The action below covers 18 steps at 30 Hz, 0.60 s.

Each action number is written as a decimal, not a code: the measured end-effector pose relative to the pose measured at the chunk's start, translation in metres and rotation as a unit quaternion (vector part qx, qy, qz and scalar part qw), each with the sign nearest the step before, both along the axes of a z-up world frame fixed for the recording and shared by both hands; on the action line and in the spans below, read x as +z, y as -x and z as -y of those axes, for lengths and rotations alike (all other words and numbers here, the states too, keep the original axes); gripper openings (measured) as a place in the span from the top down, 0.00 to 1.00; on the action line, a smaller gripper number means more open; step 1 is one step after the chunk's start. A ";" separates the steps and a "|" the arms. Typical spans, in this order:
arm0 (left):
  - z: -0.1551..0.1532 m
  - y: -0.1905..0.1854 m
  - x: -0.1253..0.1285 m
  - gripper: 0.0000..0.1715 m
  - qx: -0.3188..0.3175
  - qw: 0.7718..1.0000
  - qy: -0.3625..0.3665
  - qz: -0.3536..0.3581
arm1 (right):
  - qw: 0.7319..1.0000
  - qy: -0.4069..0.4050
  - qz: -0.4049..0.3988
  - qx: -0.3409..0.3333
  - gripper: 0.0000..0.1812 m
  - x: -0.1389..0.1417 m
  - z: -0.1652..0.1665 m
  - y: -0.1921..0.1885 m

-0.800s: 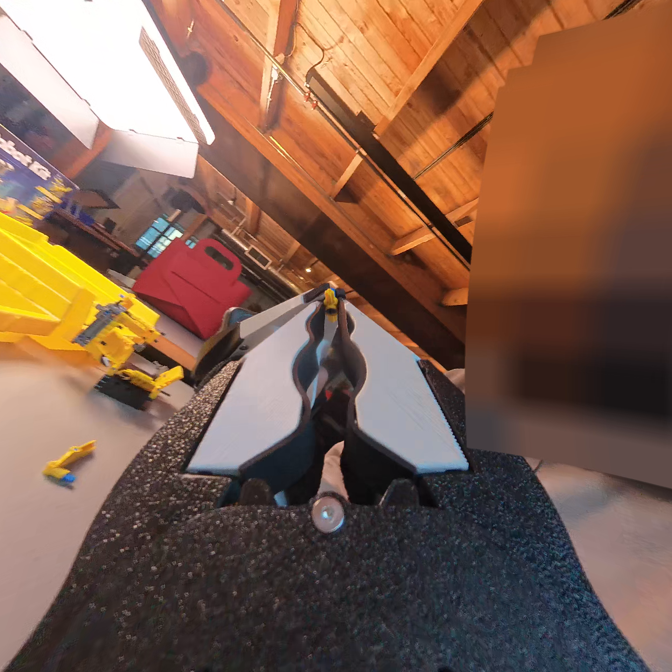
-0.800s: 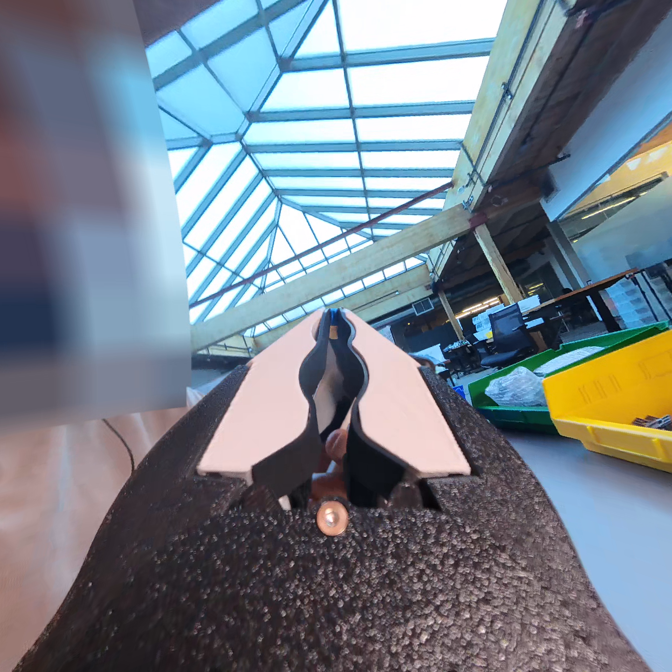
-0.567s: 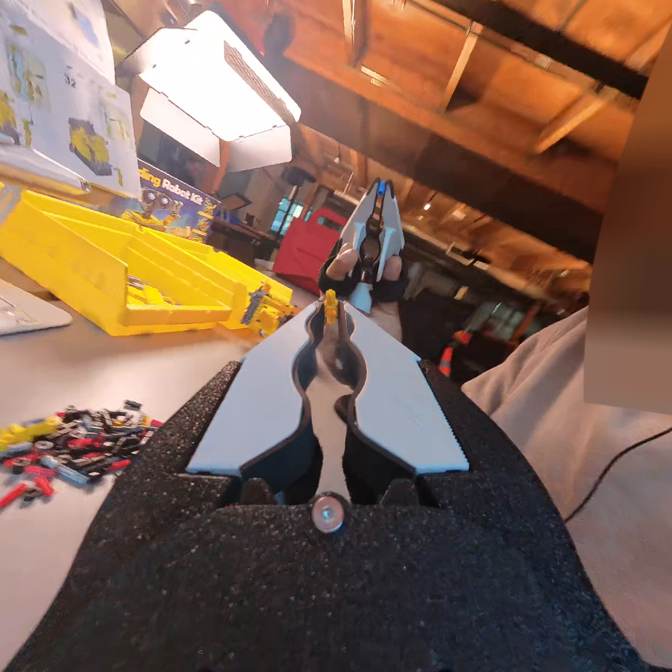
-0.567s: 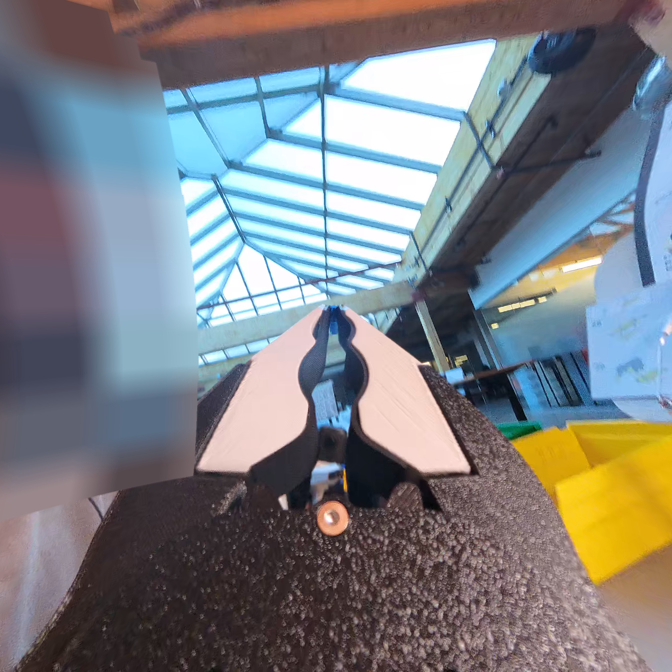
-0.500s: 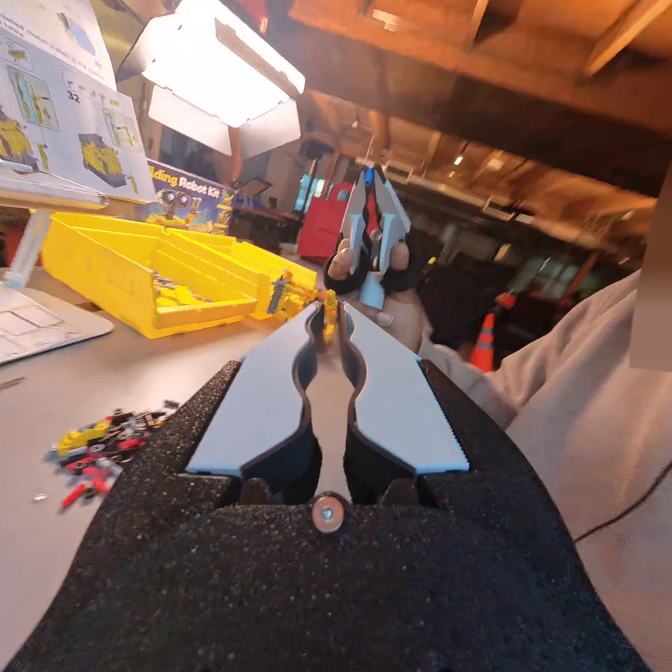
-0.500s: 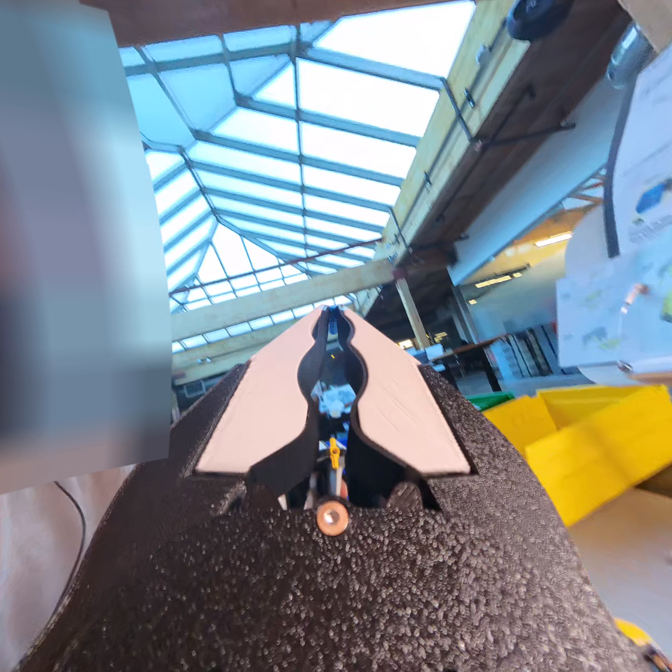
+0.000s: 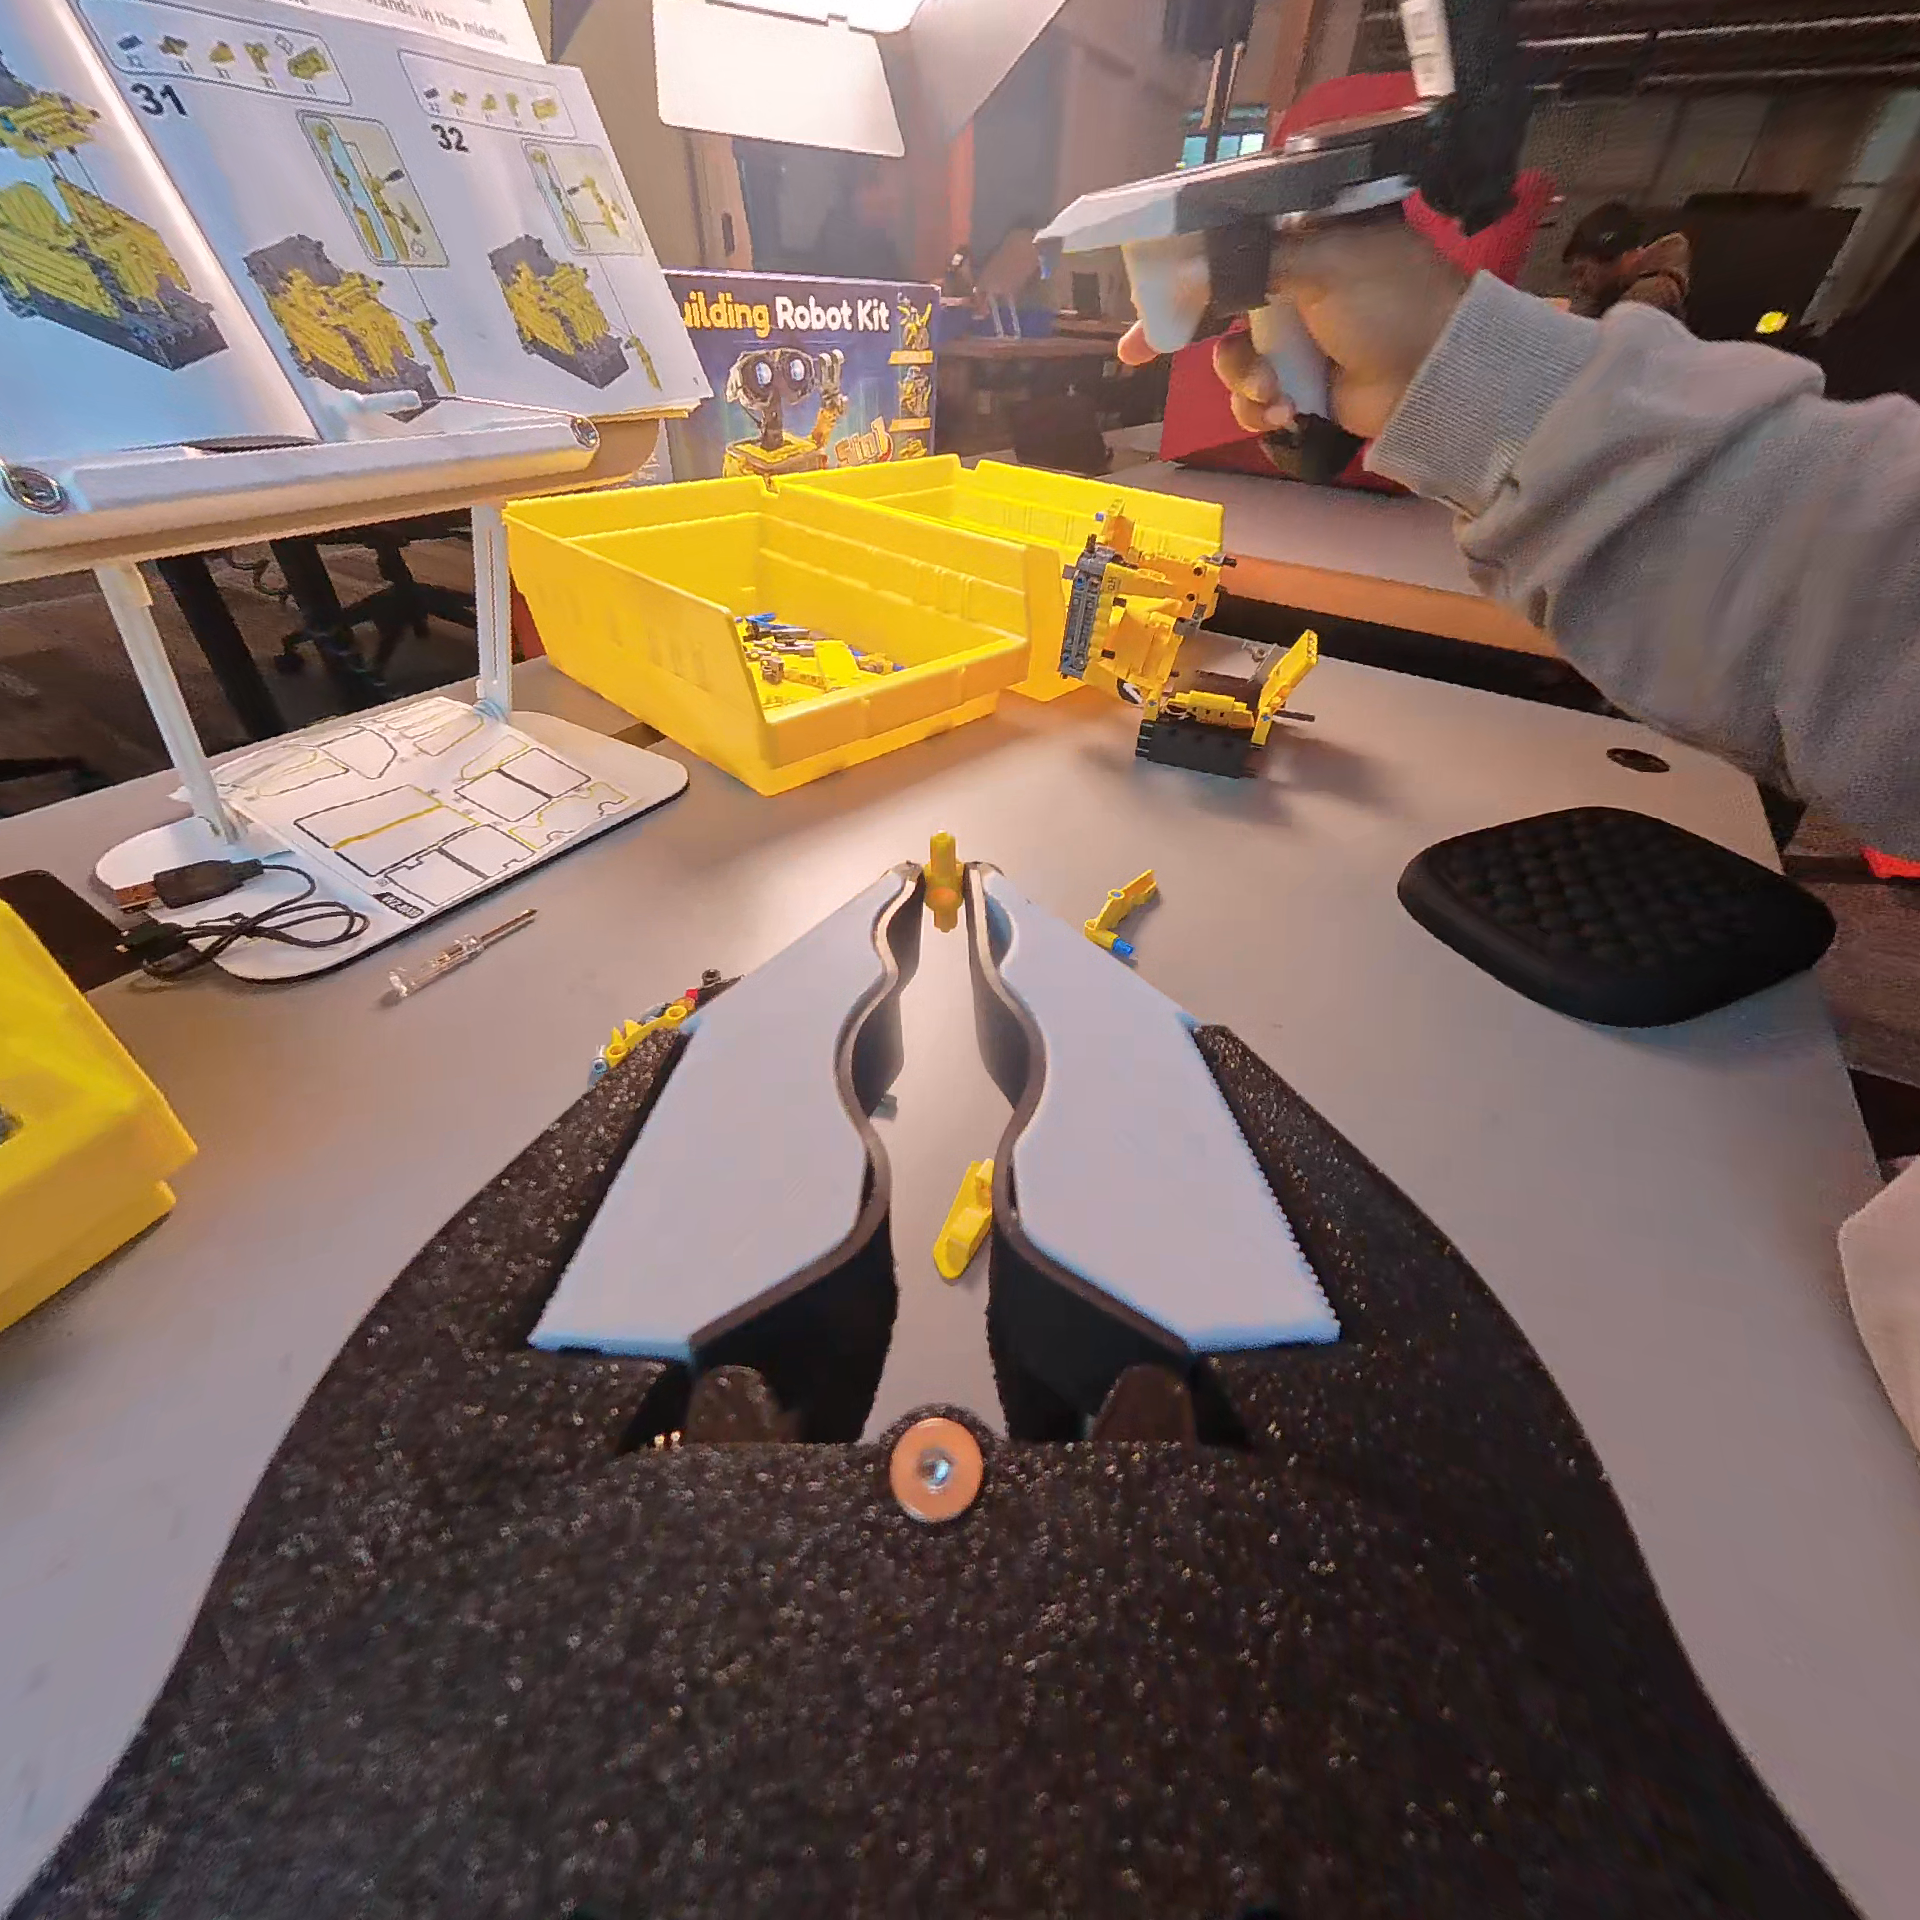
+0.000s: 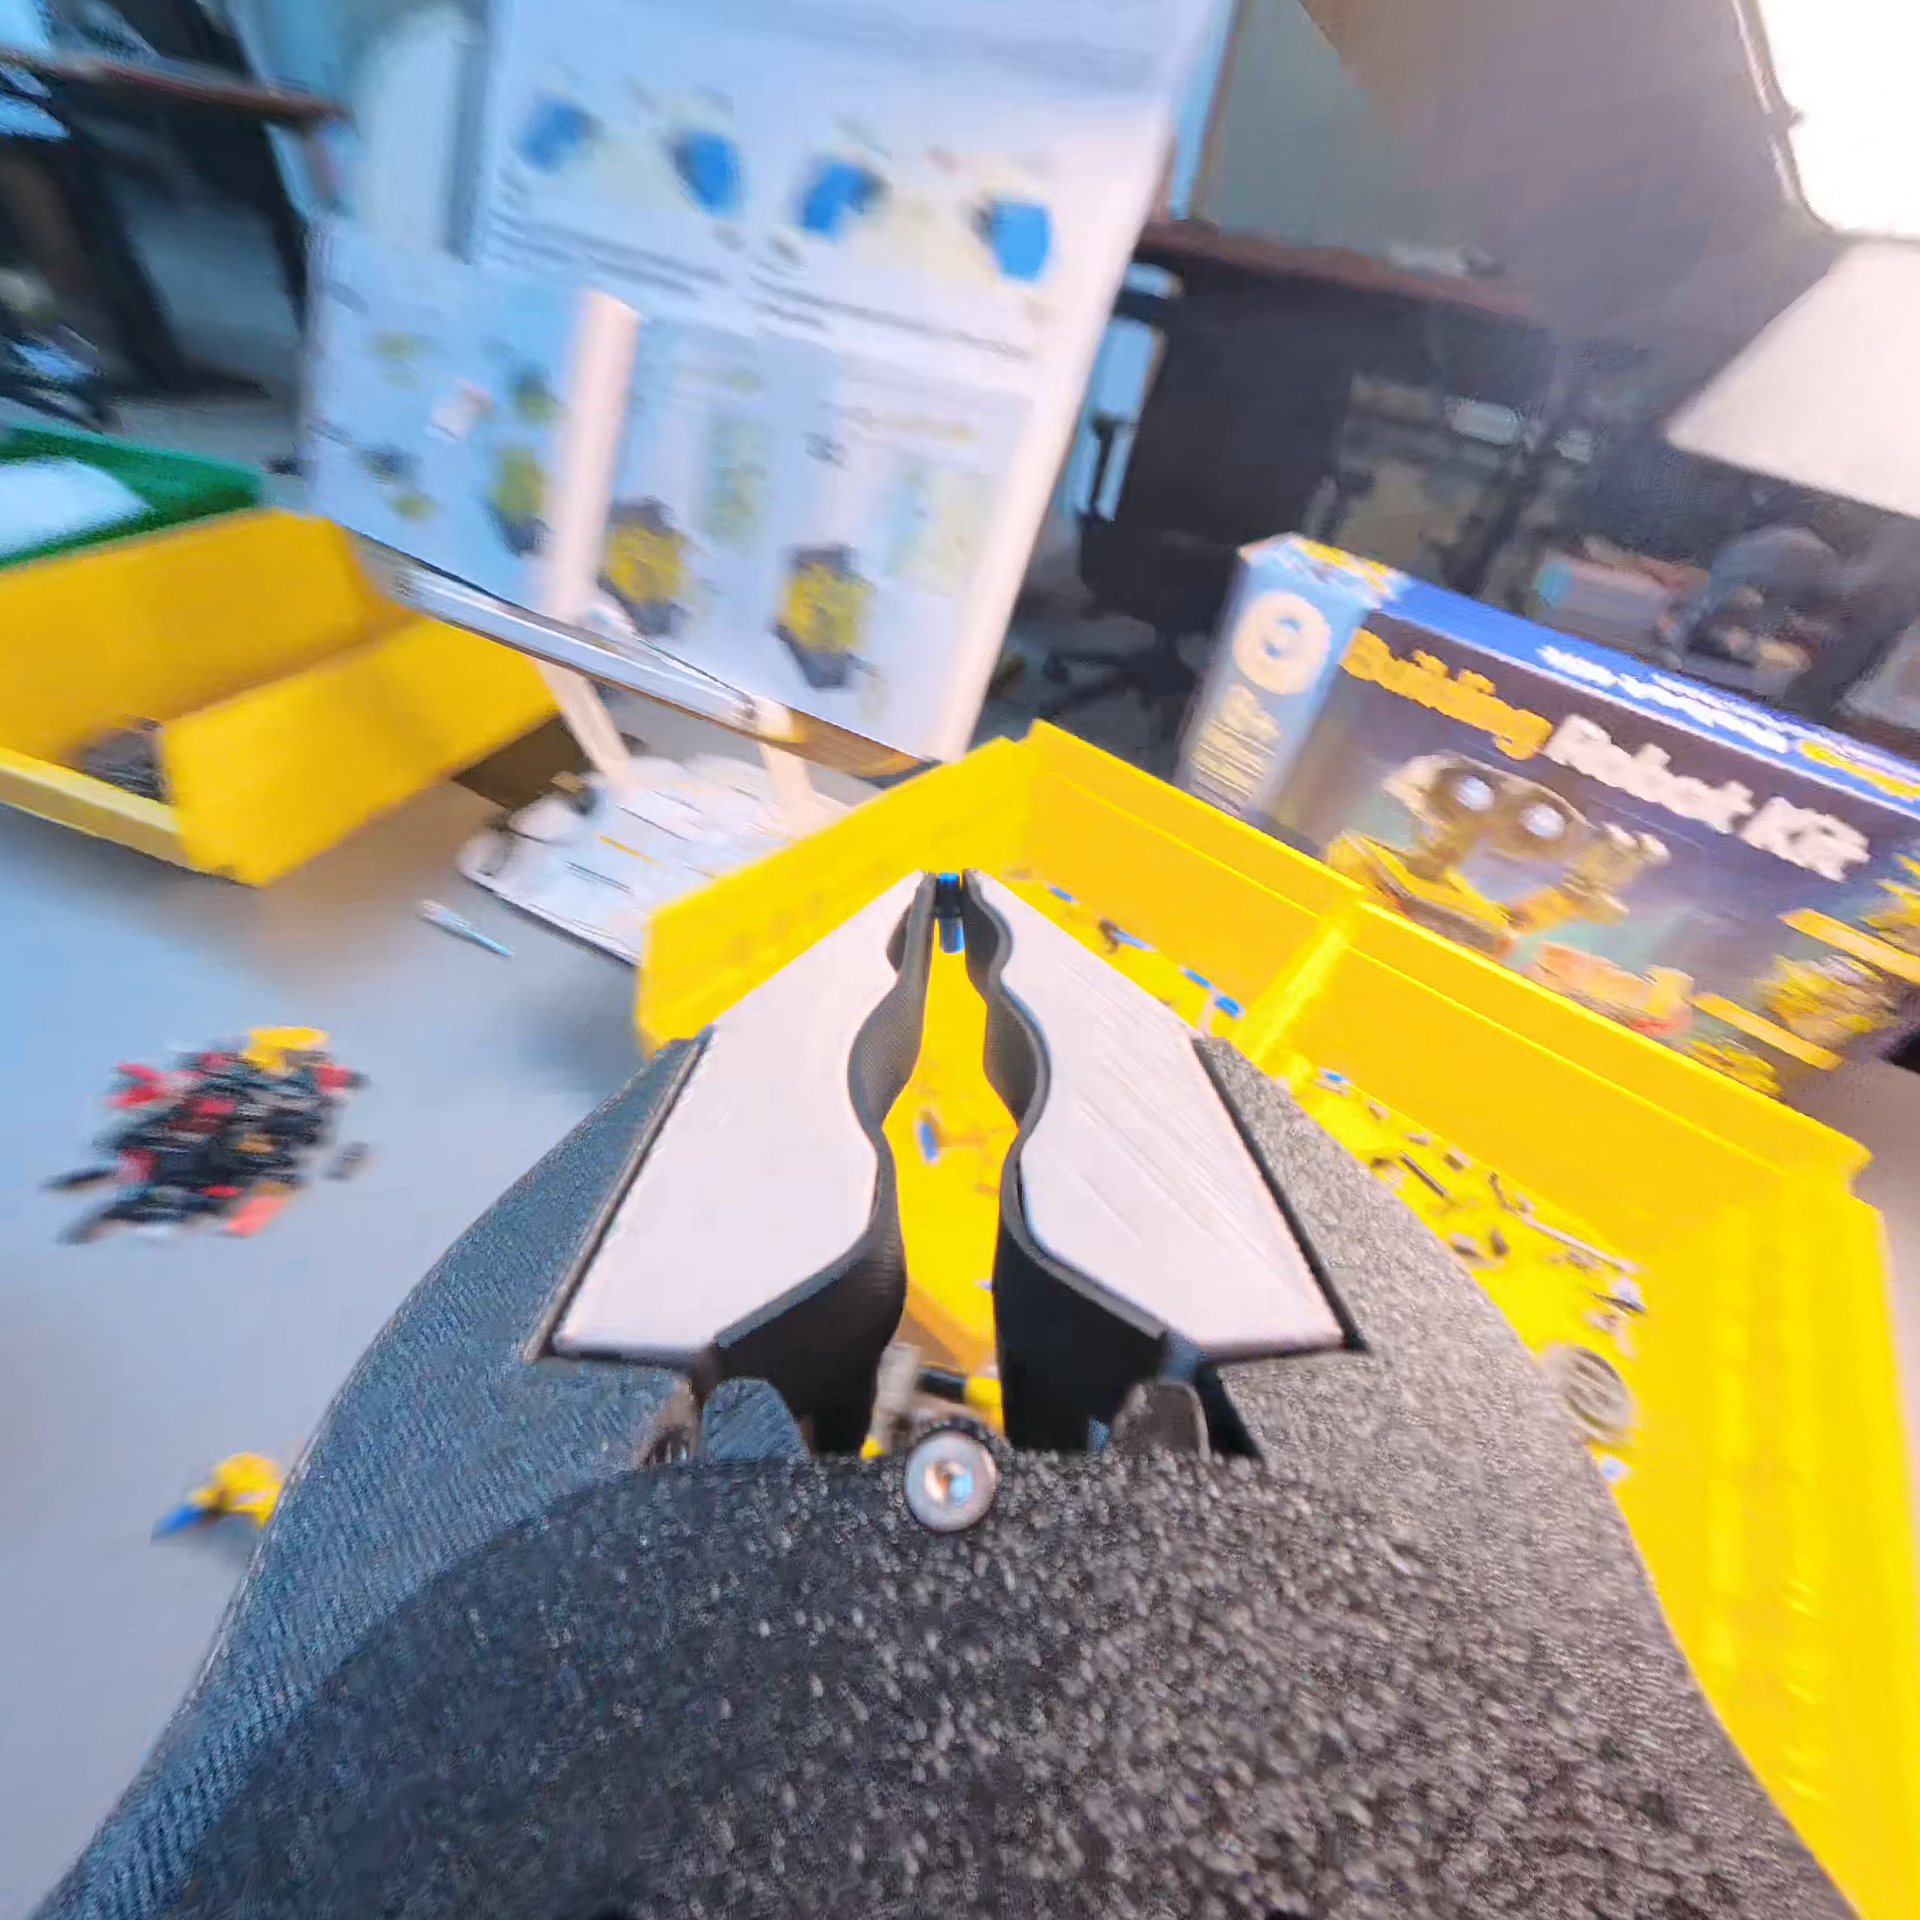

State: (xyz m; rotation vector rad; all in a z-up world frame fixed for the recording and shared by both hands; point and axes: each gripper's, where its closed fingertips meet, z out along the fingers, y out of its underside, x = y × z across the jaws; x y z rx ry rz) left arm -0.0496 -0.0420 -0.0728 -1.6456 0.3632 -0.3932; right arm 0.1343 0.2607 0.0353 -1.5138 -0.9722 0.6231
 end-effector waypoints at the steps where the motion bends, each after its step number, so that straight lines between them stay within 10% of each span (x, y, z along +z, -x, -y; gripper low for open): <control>1: 0.000 0.000 -0.001 0.96 0.001 1.000 0.000 -0.002 | 1.000 0.013 0.020 -0.020 0.98 -0.009 -0.026 -0.009; 9: -0.005 0.004 -0.012 0.96 0.011 1.000 0.007 -0.006 | 0.980 0.066 0.087 -0.169 0.89 -0.074 -0.166 -0.070; 18: -0.008 -0.003 -0.022 0.96 -0.005 1.000 0.025 0.002 | 0.997 -0.033 0.028 -0.070 0.79 -0.015 -0.082 -0.027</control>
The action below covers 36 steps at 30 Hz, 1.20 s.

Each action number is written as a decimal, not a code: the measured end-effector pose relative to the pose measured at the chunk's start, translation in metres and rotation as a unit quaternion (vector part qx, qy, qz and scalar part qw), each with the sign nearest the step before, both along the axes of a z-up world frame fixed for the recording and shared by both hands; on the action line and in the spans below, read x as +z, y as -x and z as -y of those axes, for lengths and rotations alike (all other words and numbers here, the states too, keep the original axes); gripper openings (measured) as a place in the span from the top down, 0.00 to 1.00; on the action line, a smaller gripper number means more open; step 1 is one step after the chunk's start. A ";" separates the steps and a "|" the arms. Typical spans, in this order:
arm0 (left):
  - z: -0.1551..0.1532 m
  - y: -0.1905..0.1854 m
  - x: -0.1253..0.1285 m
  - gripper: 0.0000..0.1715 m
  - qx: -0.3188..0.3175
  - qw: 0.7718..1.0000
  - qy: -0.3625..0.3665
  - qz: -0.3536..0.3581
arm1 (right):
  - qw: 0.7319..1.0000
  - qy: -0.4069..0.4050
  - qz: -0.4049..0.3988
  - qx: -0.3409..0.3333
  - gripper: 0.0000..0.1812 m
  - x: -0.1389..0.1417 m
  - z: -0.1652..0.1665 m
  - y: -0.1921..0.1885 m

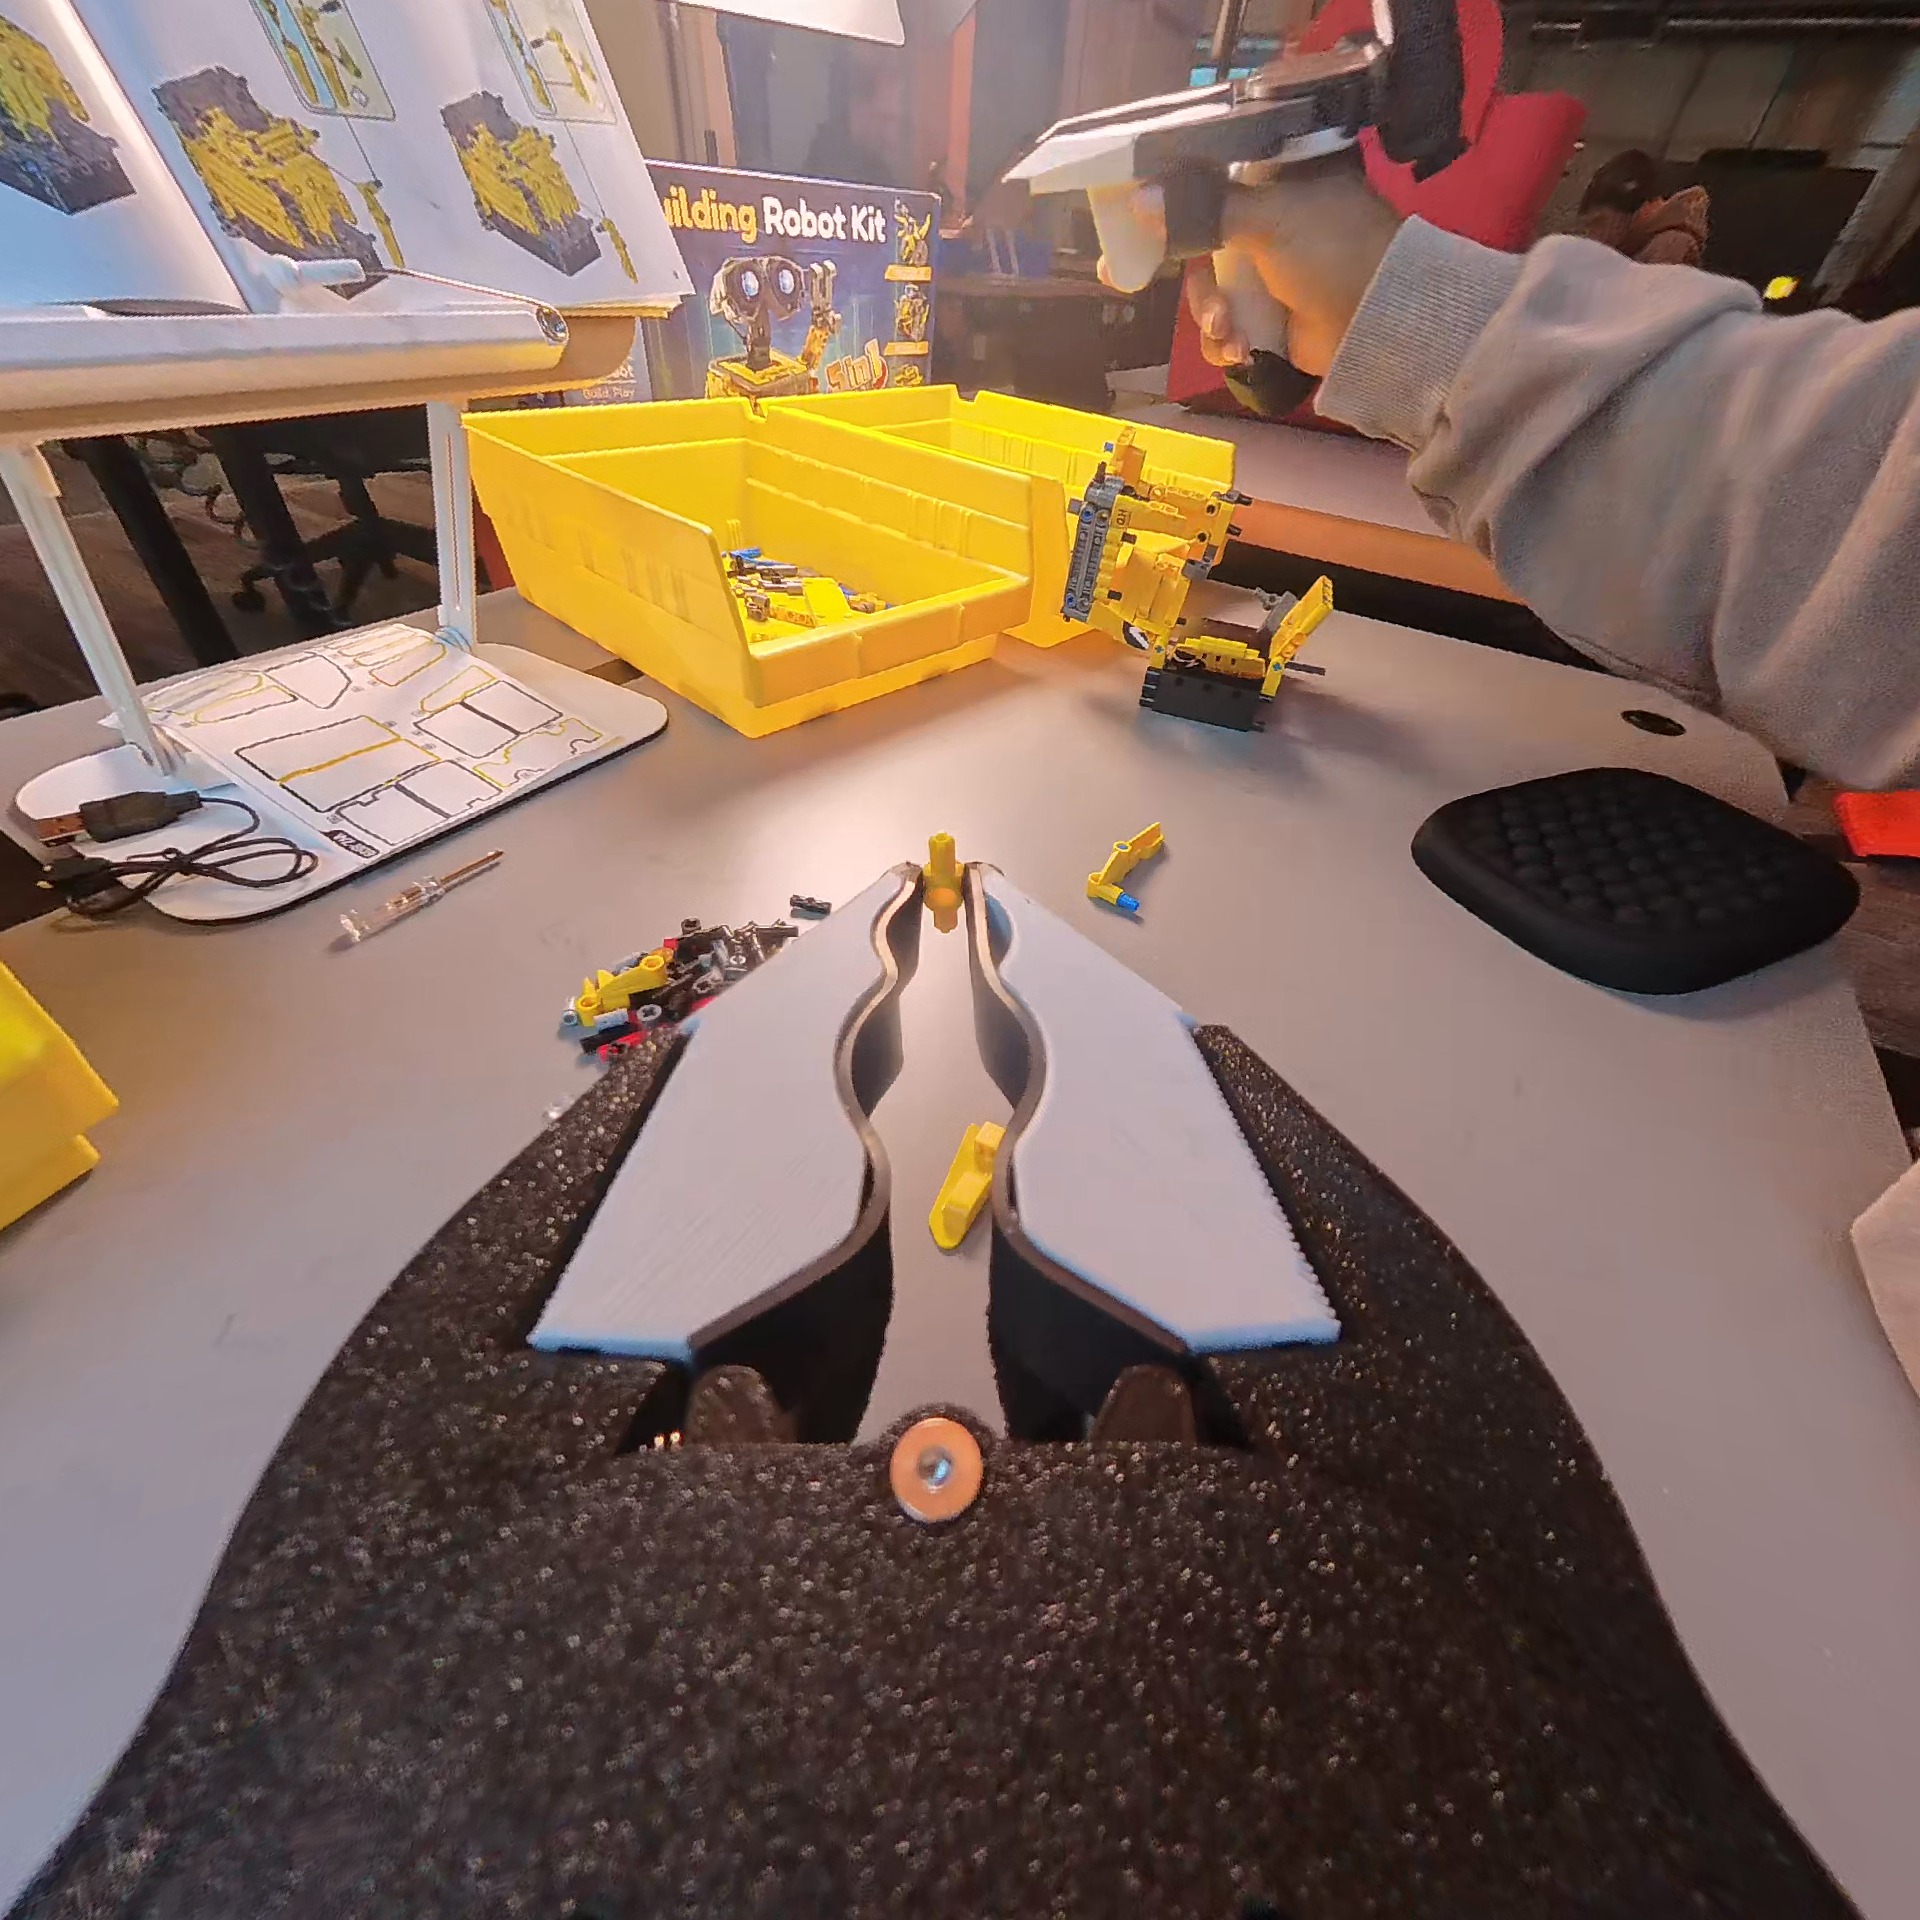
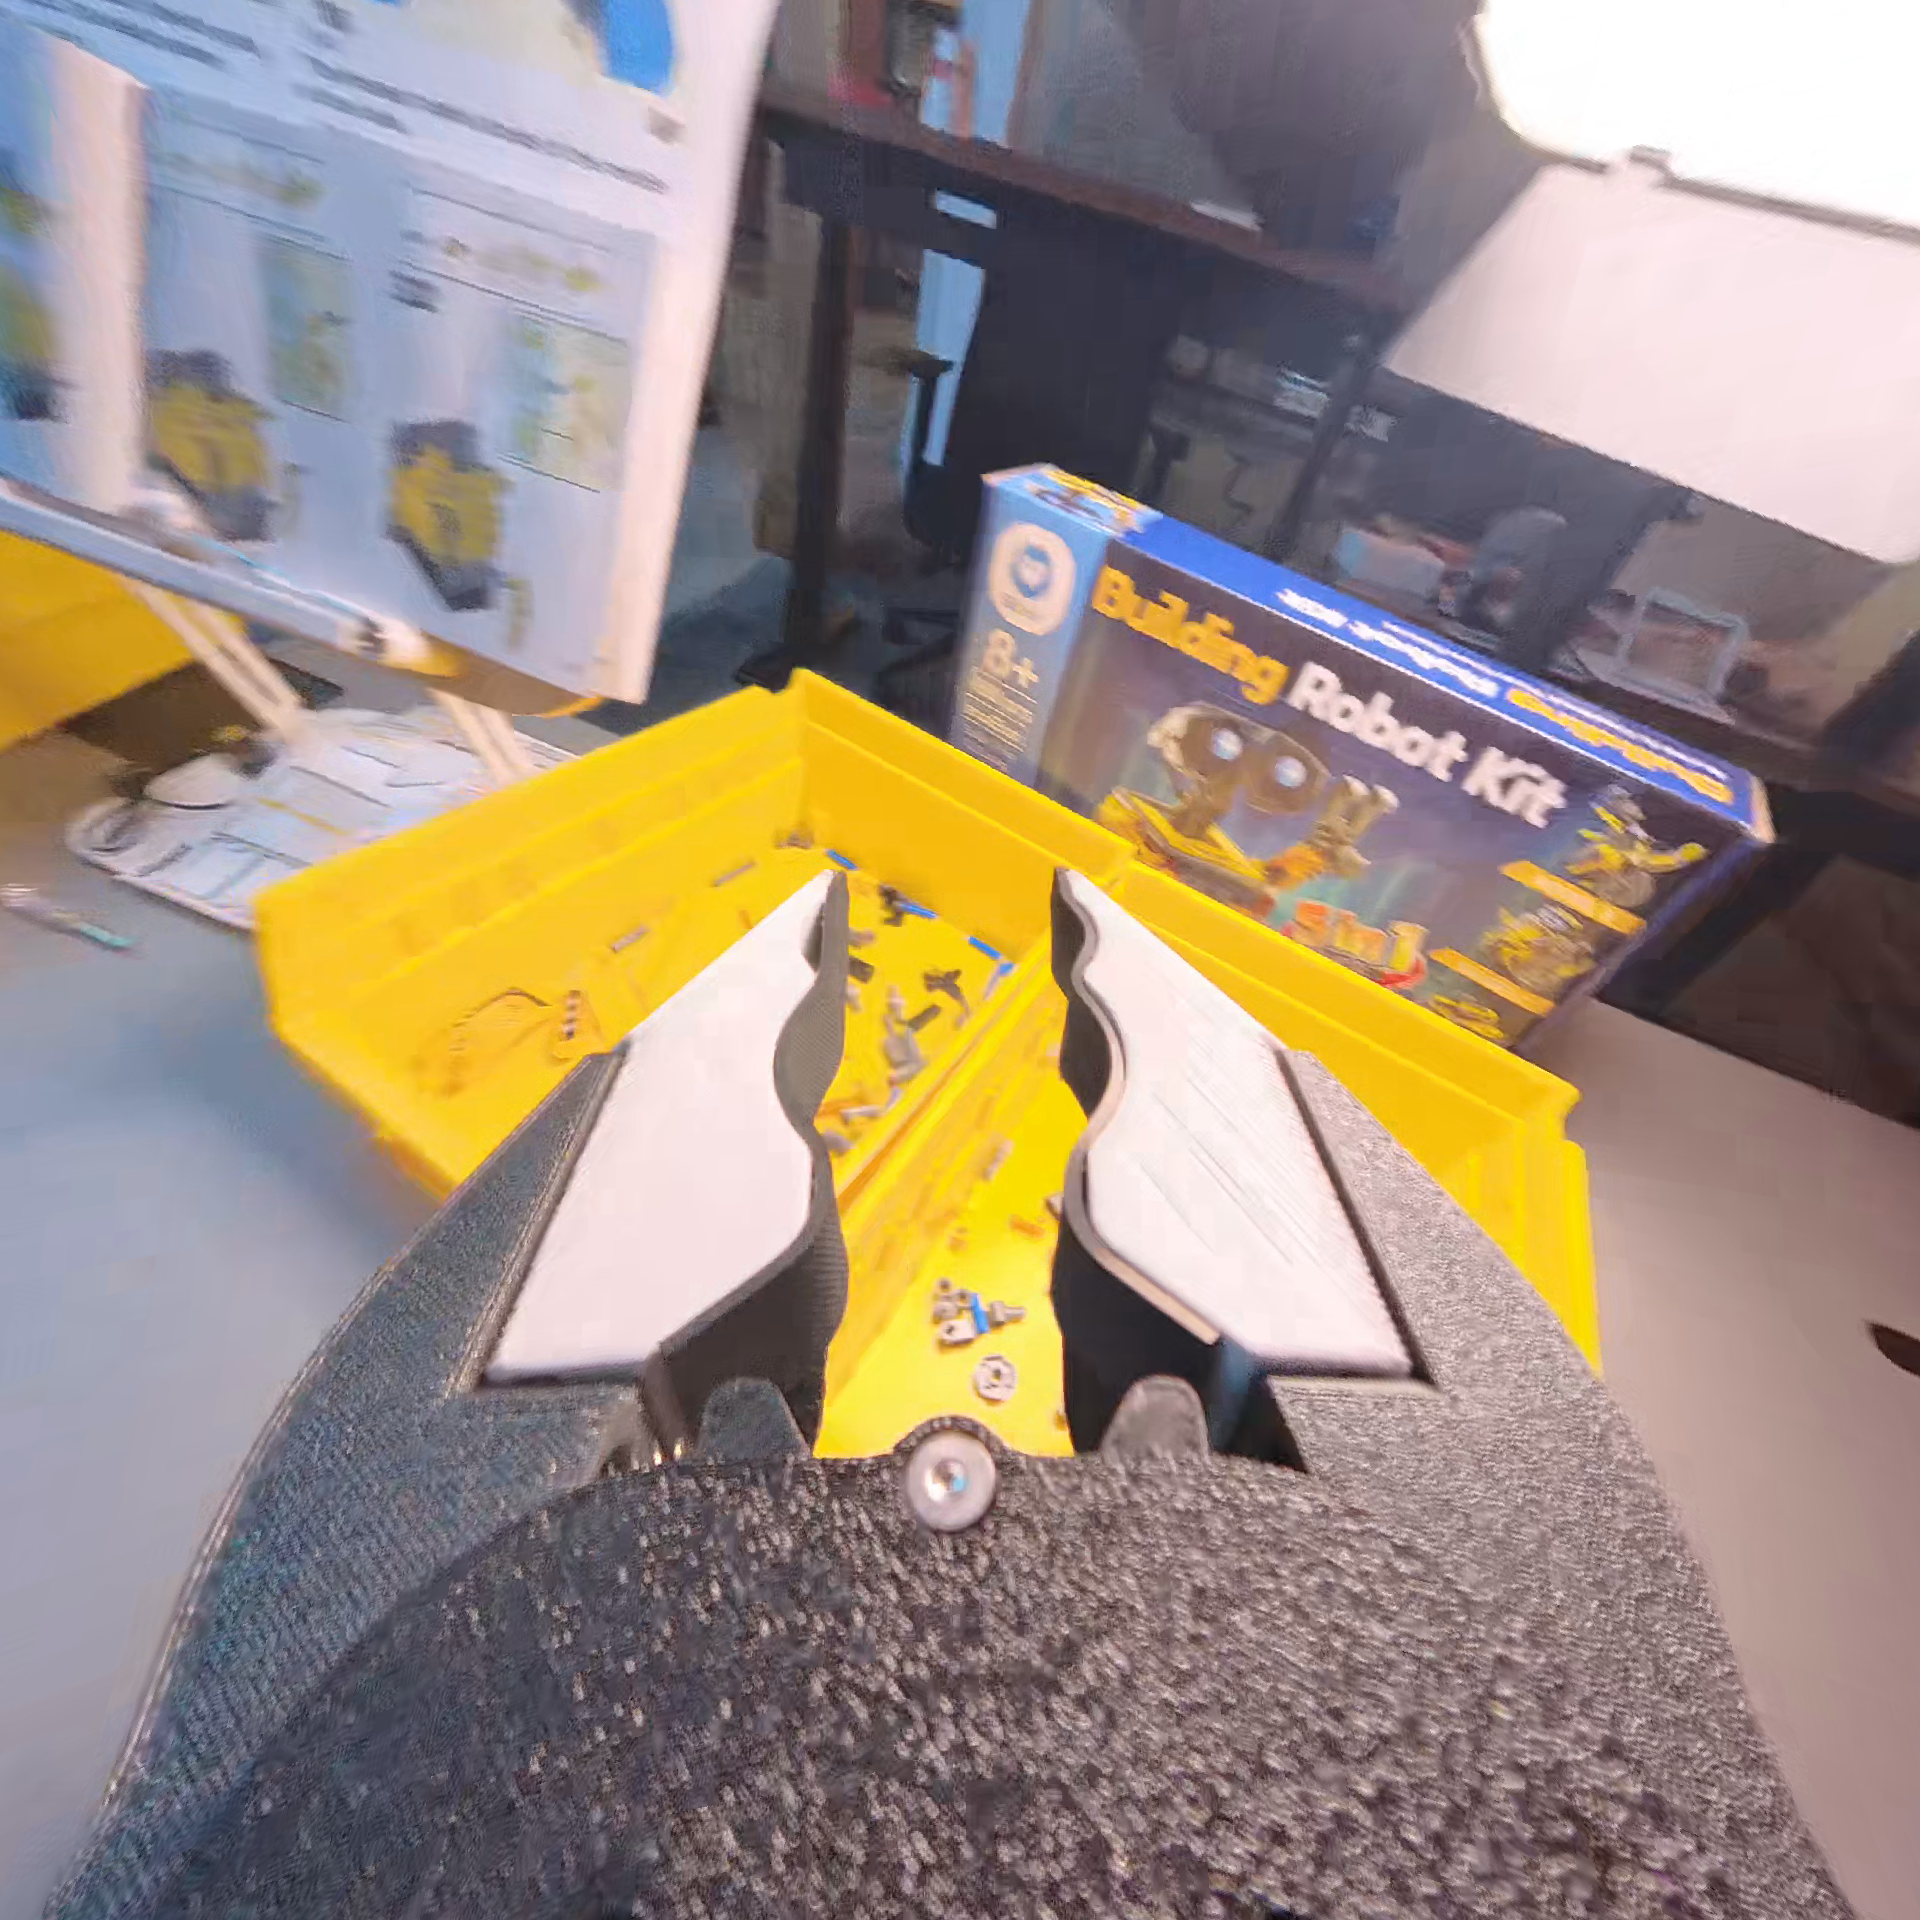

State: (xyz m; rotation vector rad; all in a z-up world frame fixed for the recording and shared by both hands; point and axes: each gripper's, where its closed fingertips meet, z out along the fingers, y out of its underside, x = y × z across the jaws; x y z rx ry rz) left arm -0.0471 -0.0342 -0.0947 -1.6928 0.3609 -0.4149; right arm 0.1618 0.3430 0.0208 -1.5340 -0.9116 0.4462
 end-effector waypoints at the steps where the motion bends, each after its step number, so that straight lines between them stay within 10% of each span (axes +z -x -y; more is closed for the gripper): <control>1: 0.000 -0.001 0.000 0.96 -0.002 1.000 0.000 0.001 | 0.999 -0.005 -0.006 0.035 0.79 0.005 0.025 0.014; 6: 0.000 -0.002 0.001 0.96 0.000 1.000 -0.012 -0.019 | 0.966 0.047 -0.025 0.255 0.80 -0.013 0.181 0.091; 14: 0.007 -0.009 0.014 0.96 0.023 0.984 -0.107 -0.141 | 0.811 0.286 -0.129 0.494 0.80 -0.076 0.368 0.177; 19: 0.018 -0.023 0.033 0.96 0.012 0.971 -0.176 -0.164 | 0.673 0.492 -0.205 0.513 0.78 -0.088 0.394 0.193; 25: 0.022 -0.034 0.034 0.96 -0.009 0.966 -0.197 -0.169 | 0.604 0.541 -0.233 0.537 0.90 -0.083 0.406 0.190; 31: 0.021 -0.029 0.033 0.96 -0.013 0.971 -0.185 -0.148 | 0.590 0.509 -0.272 0.565 0.98 -0.060 0.395 0.176; 36: 0.022 -0.030 0.036 0.96 -0.016 0.973 -0.189 -0.132 | 0.638 0.484 -0.236 0.550 0.90 -0.076 0.394 0.180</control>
